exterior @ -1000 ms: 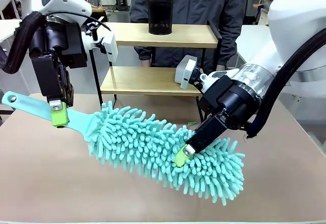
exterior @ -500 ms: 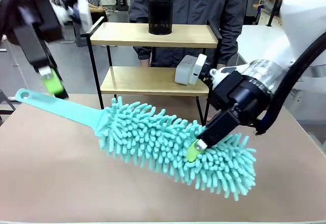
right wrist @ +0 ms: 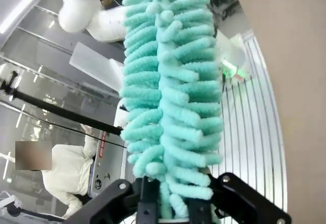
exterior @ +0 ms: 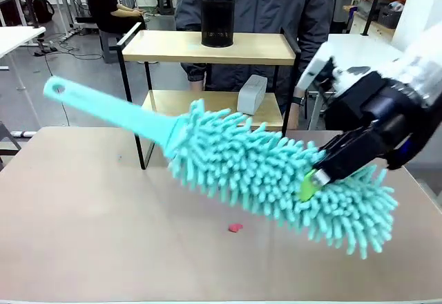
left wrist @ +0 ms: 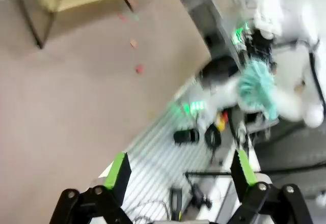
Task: Clean the shelf.
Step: Hand the Duster back to the human.
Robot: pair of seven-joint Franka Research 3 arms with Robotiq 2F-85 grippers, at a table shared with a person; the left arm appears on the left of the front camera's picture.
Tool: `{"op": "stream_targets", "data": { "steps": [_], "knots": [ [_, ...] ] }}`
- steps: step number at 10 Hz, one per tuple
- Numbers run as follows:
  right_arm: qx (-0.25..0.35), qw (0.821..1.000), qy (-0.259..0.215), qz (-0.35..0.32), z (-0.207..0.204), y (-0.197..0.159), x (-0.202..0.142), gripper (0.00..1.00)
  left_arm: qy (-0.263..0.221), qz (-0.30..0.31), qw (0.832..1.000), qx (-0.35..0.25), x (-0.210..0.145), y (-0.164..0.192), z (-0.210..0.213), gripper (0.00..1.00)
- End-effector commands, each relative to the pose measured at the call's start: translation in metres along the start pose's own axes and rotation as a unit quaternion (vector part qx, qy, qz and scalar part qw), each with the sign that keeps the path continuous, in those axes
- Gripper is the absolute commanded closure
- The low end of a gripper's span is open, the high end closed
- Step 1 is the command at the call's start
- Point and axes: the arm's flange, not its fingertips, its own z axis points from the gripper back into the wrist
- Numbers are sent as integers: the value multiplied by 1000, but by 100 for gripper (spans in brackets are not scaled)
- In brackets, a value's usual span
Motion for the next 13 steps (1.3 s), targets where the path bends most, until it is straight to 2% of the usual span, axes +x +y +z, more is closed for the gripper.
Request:
{"op": "stream_targets", "data": {
  "steps": [1, 2, 3, 4, 5, 6, 7, 8, 9, 10, 11, 12, 13],
  "knots": [
    [11, 993, -114, 37, 44, 12, -27, 100, -293, 55, 954, 18, -37, 26, -7, 0],
    [0, 979, -202, 14, 78, 17, -42, 100, -359, 64, 931, -27, -56, 54, -4, 0],
    [0, 962, -273, -22, 107, 21, -57, 100, -413, 97, 905, -18, -65, 80, -5, 0],
    [-12, 935, -345, -78, 138, 20, -75, 100, -407, 111, 902, -91, -63, 99, -9, 0],
    [7, 899, -417, -135, 165, 13, -96, 100, -234, 104, 967, -9, -54, 68, 32, 0],
    [-22, 852, -485, -193, 186, -1, -121, 100, -234, 104, 967, -9, -54, 68, 32, 0],
    [-11, 834, -488, -258, 197, -30, -152, 100, -234, 104, 967, -9, -54, 68, 32, 0],
    [-7, 826, -478, -298, 197, -54, -170, 100, -234, 104, 967, -9, -54, 68, 32, 0],
    [6, 817, -433, -380, 188, -97, -199, 100, -234, 104, 967, -9, -54, 68, 32, 0],
    [28, 820, -411, -398, 180, -121, -215, 100, -234, 104, 967, -9, -54, 68, 32, 0],
    [23, 806, -412, -425, 172, -140, -229, 100, -234, 104, 967, -9, -54, 68, 32, 0],
    [37, 806, -412, -424, 167, -151, -236, 100, -234, 104, 967, -9, -54, 68, 32, 0],
    [25, 799, -416, -433, 165, -155, -239, 100, -234, 104, 967, -9, -54, 68, 32, 0]
  ]
}}
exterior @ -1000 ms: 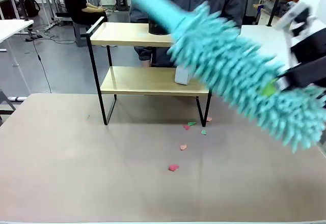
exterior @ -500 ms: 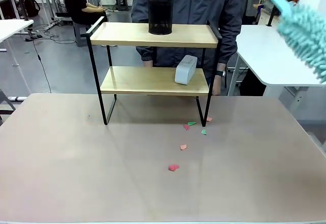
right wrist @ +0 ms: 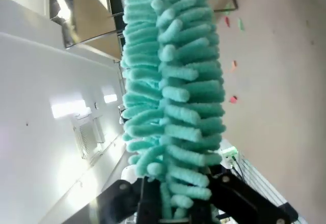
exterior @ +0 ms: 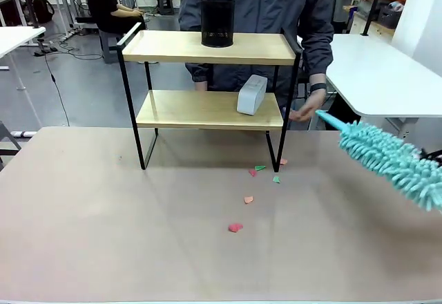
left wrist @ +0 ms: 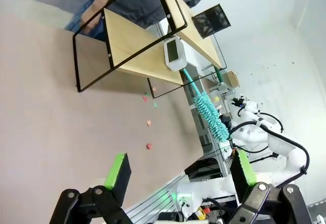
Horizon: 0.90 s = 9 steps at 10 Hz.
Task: Clean the shelf.
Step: Hand the Duster back to the human.
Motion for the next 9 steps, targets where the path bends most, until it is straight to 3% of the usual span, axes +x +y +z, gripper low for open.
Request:
{"op": "stream_targets", "data": {
  "steps": [1, 3, 5, 6, 9],
  "knots": [
    [-9, 999, -28, 28, -20, 3, -36, 100, 1, 1, 1000, 0, -3, 1, 3, 0],
    [-41, 997, -47, 49, -17, 14, -43, 100, 1, 1, 1000, 0, -3, 1, 3, 0],
    [-34, 996, -56, 60, -21, 18, -44, 100, 1, 1, 1000, 0, -3, 1, 3, 0],
    [-30, 998, -30, 45, 9, 17, 4, 100, 1, 1, 1000, 0, -3, 1, 3, 0],
    [-30, 998, -30, 45, 9, 17, 4, 100, 1, 1, 1000, 0, -3, 1, 3, 0]
  ]
}}
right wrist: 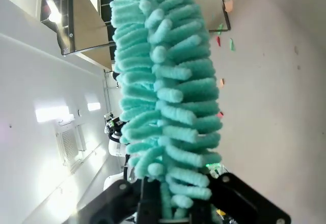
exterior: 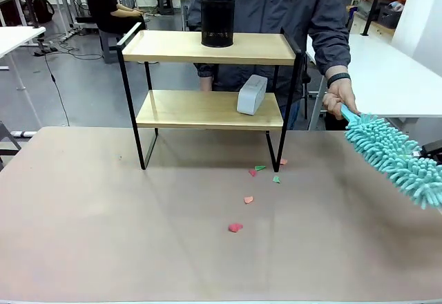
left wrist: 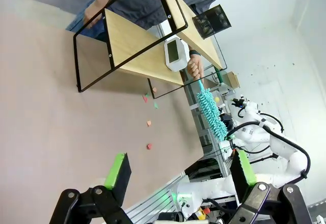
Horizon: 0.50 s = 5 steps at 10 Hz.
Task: Clean the shelf.
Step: Hand the Duster back to the human.
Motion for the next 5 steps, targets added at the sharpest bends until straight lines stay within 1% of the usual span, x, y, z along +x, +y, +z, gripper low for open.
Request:
{"op": "stream_targets", "data": {
  "steps": [1, 2, 3, 4, 5],
  "knots": [
    [4, 1000, 3, 0, 0, 0, -1, 100, 2, 1, 1000, 0, -3, 1, 2, 0],
    [4, 1000, 3, 0, 0, 0, -1, 100, 2, 1, 1000, 0, -3, 1, 2, 0],
    [0, 1000, 0, -1, 0, -1, 0, 83, 2, 1, 1000, 0, -3, 1, 2, 0],
    [1, 1000, 19, 15, -5, 5, 0, 26, 2, 1, 1000, 0, -3, 1, 2, 0],
    [-4, 1000, 16, 13, -6, 8, 0, 24, 2, 1, 1000, 0, -3, 1, 2, 0]
  ]
}}
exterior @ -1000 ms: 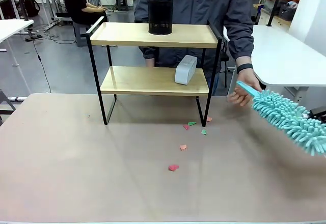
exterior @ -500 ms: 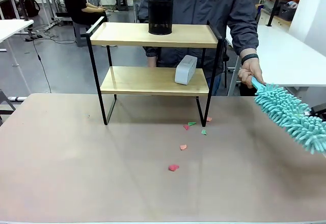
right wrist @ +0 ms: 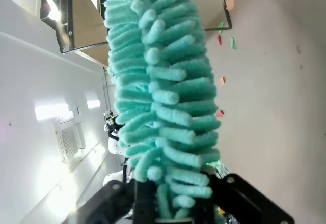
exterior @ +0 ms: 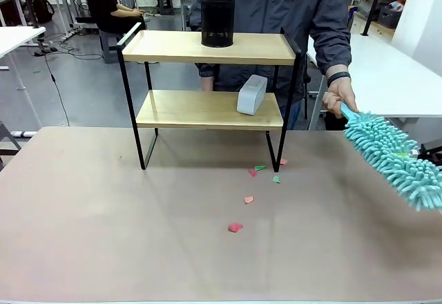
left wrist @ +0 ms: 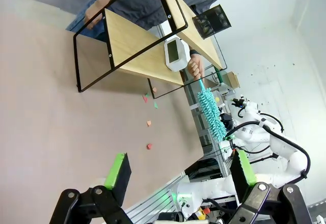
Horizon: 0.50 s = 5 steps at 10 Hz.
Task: Clean the shelf.
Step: Hand the Duster back to the human.
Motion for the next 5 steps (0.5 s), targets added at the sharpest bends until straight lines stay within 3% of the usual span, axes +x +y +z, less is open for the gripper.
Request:
{"op": "stream_targets", "data": {
  "steps": [1, 5],
  "knots": [
    [-2, 1000, 13, 14, -2, 8, -1, 0, 2, 1, 1000, 0, -3, 1, 2, 0],
    [-2, 999, 7, 41, 10, 39, -23, 0, 2, 1, 1000, 0, -3, 1, 2, 0]
  ]
}}
